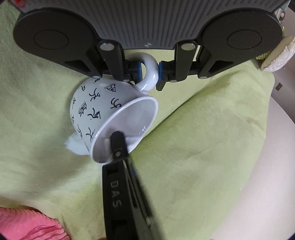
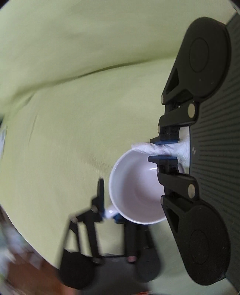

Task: Clean container
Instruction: 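Wipe along the mug rim with the tissue in the right gripper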

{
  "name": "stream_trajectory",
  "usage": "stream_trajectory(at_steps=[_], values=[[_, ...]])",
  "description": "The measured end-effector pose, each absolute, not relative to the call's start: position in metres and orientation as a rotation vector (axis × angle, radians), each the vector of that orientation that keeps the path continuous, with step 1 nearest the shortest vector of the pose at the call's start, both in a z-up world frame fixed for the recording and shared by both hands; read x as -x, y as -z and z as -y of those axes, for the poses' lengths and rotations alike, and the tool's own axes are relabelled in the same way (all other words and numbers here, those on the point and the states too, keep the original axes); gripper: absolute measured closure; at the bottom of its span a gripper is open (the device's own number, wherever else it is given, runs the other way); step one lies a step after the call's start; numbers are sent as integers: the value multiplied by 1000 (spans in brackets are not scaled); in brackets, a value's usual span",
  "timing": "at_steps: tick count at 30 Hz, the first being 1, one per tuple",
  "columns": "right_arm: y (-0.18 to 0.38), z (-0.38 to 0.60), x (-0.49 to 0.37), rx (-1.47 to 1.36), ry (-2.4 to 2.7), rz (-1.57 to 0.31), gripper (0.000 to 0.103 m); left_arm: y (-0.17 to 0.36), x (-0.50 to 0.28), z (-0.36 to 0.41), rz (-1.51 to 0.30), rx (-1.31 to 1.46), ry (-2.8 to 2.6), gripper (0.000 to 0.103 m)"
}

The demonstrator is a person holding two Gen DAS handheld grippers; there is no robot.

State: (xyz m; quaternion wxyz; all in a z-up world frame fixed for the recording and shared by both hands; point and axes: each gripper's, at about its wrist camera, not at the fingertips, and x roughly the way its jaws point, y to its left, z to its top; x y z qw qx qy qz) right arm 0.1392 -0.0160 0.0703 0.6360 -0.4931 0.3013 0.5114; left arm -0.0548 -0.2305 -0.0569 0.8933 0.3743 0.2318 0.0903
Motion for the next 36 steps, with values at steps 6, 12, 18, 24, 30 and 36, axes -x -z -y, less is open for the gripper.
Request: stream_trajectory(at_steps=[6, 12, 18, 24, 30, 36], values=[[-59, 2, -108, 1576, -1357, -383, 88, 53, 75, 250, -475, -792, -189, 89], [-53, 5, -75, 1880, -1464, -96, 89, 47, 97, 275, -468, -804, -174, 90], [-47, 21, -39, 2106, -1525, 176, 90, 40, 121, 296, -477, -806, -169, 88], [-53, 16, -45, 1923, -1483, -35, 86, 28, 143, 318, -481, -778, -176, 84], [-75, 9, -109, 1354, -1292, -611, 91, 21, 158, 331, -493, -748, -185, 84], [-82, 57, -150, 788, -1086, -973, 92, 38, 113, 294, -510, -730, -187, 85]])
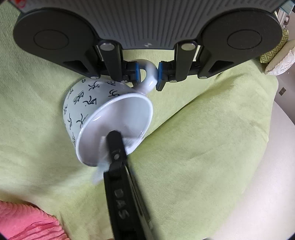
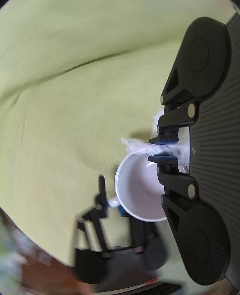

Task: Clean container
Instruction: 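Wipe along the mug rim with the tissue in the right gripper, then tilt the mug with the left gripper while the right gripper wipes its outer wall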

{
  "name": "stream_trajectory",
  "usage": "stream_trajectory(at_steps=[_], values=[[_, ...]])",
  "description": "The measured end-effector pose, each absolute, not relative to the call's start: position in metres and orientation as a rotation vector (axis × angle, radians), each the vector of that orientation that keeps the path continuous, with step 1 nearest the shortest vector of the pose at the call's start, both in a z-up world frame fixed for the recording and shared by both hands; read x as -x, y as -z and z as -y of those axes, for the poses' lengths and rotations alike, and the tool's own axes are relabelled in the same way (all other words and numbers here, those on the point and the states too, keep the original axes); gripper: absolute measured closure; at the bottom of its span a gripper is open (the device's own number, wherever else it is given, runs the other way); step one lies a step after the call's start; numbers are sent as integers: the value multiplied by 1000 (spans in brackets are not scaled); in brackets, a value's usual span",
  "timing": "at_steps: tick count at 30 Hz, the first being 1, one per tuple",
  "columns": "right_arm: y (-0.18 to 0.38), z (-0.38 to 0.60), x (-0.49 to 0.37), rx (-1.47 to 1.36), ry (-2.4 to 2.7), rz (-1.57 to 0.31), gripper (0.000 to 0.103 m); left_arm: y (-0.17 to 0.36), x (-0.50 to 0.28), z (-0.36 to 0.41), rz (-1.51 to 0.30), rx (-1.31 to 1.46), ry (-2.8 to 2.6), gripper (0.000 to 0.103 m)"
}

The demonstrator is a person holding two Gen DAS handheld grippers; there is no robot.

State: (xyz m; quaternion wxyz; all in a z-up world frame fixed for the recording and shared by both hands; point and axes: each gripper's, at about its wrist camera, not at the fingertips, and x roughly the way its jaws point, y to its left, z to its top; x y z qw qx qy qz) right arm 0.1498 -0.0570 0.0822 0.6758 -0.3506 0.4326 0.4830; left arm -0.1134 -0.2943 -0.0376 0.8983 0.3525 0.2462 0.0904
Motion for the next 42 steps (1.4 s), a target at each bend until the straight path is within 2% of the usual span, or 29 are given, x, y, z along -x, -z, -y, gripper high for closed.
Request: stream_trajectory(at_steps=[4, 7, 10, 12, 15, 17, 20, 25, 33, 39, 42], values=[[-85, 98, -146, 427, -929, -1072, 90, 36, 108, 282, -530, -698, -190, 85], [-83, 139, -133, 125, -873, -1075, 91, 37, 99, 277, -551, -661, -186, 86], [-81, 169, -108, -36, -888, -1018, 94, 33, 80, 254, -567, -612, -177, 86], [-75, 181, -91, -87, -904, -964, 94, 33, 45, 205, -581, -566, -166, 86], [-67, 186, -84, -166, -891, -861, 94, 18, 52, 196, -605, -445, -128, 84], [-61, 190, -82, -235, -878, -793, 94, 2, 39, 172, -631, -333, -91, 89], [-59, 188, -94, -333, -883, -696, 94, -3, 26, 137, -669, -186, -62, 90], [-57, 164, -115, -377, -923, -581, 94, 1, -40, 52, -720, 58, -67, 90], [-37, 125, -163, -541, -943, -547, 95, 6, -48, 17, -763, 334, -121, 88], [-48, 125, -157, -496, -1078, -538, 95, 5, -44, 17, -750, 326, -111, 89], [-35, 131, -140, -508, -1126, -612, 95, 7, -43, 13, -750, 336, -97, 88]])
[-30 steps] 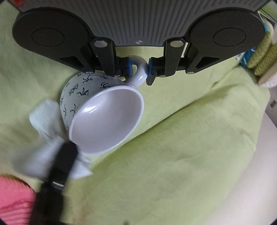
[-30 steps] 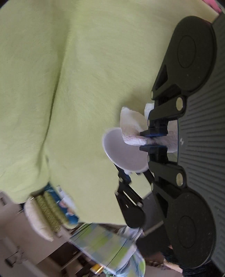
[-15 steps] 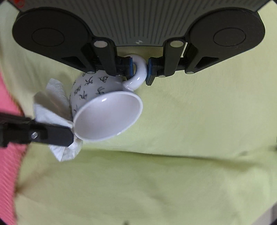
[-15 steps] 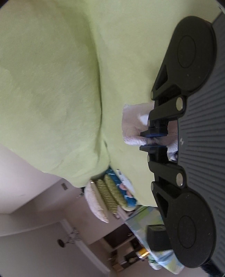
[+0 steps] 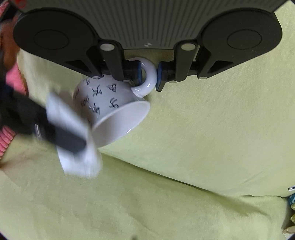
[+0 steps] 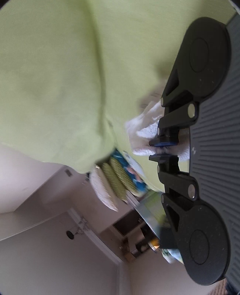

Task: Clean container
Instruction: 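Tilt the mug with the left gripper while the right gripper wipes its outer wall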

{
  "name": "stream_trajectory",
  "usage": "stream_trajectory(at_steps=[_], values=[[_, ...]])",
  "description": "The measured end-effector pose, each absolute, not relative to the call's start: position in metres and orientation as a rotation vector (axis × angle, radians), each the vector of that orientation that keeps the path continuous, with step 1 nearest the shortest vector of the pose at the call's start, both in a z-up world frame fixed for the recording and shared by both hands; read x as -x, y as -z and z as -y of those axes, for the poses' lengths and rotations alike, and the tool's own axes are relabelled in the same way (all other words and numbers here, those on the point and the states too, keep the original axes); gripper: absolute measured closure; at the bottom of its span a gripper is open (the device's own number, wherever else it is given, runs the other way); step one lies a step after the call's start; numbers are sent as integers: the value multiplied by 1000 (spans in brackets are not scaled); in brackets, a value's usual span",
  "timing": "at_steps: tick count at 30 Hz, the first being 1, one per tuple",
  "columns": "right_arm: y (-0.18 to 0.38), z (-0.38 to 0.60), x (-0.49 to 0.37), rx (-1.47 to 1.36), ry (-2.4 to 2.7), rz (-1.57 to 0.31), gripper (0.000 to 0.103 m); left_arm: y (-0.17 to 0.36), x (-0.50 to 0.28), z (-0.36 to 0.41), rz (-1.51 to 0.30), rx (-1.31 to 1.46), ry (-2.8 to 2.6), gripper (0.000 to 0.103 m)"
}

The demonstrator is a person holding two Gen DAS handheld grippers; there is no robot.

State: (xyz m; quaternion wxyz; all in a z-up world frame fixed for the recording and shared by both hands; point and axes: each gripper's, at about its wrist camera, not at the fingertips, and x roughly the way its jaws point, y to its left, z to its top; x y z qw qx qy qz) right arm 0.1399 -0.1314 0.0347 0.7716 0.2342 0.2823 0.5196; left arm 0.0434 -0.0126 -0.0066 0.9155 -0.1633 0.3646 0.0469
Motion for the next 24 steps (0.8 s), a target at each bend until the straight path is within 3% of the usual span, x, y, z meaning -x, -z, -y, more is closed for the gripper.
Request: stream_trajectory(at_steps=[3, 9, 15, 16, 19, 24], values=[[-12, 134, -137, -574, -1107, -689, 101, 7, -47, 9, -750, 306, -99, 88], [1, 113, -154, -667, -1129, -770, 101, -2, -71, 6, -748, 211, -119, 86], [-3, 86, -165, -559, -1176, -733, 102, -2, -91, 24, -732, 78, -151, 85], [-3, 85, -166, -540, -1185, -729, 102, -2, -92, 23, -732, 88, -151, 81], [-5, 91, -163, -438, -1183, -754, 103, -2, -86, 20, -726, 106, -147, 74], [-2, 117, -159, -351, -1081, -842, 101, -3, -89, 23, -721, 85, -153, 74]])
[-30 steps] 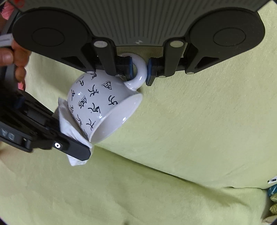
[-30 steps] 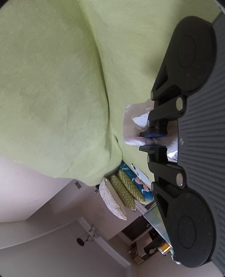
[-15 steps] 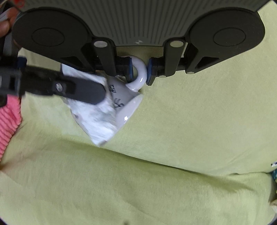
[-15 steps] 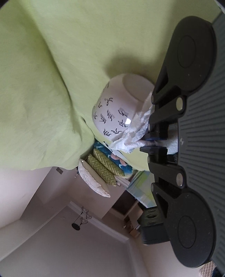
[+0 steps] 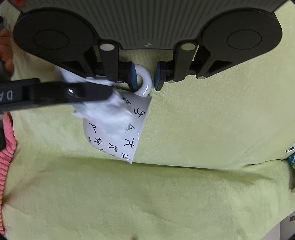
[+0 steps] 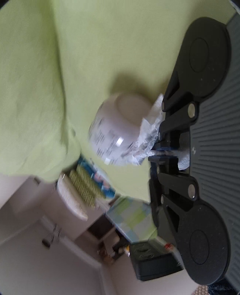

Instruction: Clean container

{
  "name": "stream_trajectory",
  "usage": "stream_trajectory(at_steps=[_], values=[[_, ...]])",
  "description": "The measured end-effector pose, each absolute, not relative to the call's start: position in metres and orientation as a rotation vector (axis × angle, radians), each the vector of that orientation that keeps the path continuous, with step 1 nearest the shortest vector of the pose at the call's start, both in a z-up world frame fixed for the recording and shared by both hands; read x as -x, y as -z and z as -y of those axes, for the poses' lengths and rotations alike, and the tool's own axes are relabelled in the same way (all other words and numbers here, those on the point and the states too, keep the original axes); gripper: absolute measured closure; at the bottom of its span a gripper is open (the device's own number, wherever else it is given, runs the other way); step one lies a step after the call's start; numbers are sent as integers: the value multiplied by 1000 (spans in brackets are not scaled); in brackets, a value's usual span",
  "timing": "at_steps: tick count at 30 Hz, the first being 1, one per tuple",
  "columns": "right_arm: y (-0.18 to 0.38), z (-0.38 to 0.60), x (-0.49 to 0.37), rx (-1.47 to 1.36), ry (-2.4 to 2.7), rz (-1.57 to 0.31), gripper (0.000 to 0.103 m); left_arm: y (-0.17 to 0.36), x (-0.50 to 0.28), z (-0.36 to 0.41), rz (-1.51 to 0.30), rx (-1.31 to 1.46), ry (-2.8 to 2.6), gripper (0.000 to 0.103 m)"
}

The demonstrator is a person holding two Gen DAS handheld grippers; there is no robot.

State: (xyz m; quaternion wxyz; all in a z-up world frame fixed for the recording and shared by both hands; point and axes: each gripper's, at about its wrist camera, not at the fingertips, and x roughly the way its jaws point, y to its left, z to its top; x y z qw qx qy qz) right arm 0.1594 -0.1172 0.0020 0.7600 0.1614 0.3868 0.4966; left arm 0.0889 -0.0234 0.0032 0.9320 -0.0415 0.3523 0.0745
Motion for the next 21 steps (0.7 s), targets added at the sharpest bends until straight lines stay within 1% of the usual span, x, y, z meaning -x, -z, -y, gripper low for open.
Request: stream_trajectory(at_steps=[2, 3, 8, 10, 12, 13, 16, 21], values=[[-1, 129, -160, -339, -980, -871, 98, -4, -90, 23, -722, 78, -152, 74], [-3, 138, -162, -410, -982, -871, 96, -4, -91, 23, -721, 72, -152, 74], [-28, 136, -163, -596, -1135, -799, 96, -3, -94, 24, -716, 22, -151, 75], [-31, 118, -168, -601, -1194, -825, 96, -3, -97, 26, -713, 3, -152, 75], [-29, 95, -174, -527, -1195, -864, 96, -2, -101, 26, -710, -14, -152, 75], [-27, 86, -176, -491, -1185, -886, 103, -2, -103, 26, -709, -23, -155, 75], [-16, 73, -184, -472, -1170, -950, 103, -1, -111, 20, -706, -39, -161, 76], [-7, 95, -188, -571, -1129, -1021, 103, 0, -125, 10, -703, -52, -155, 74]])
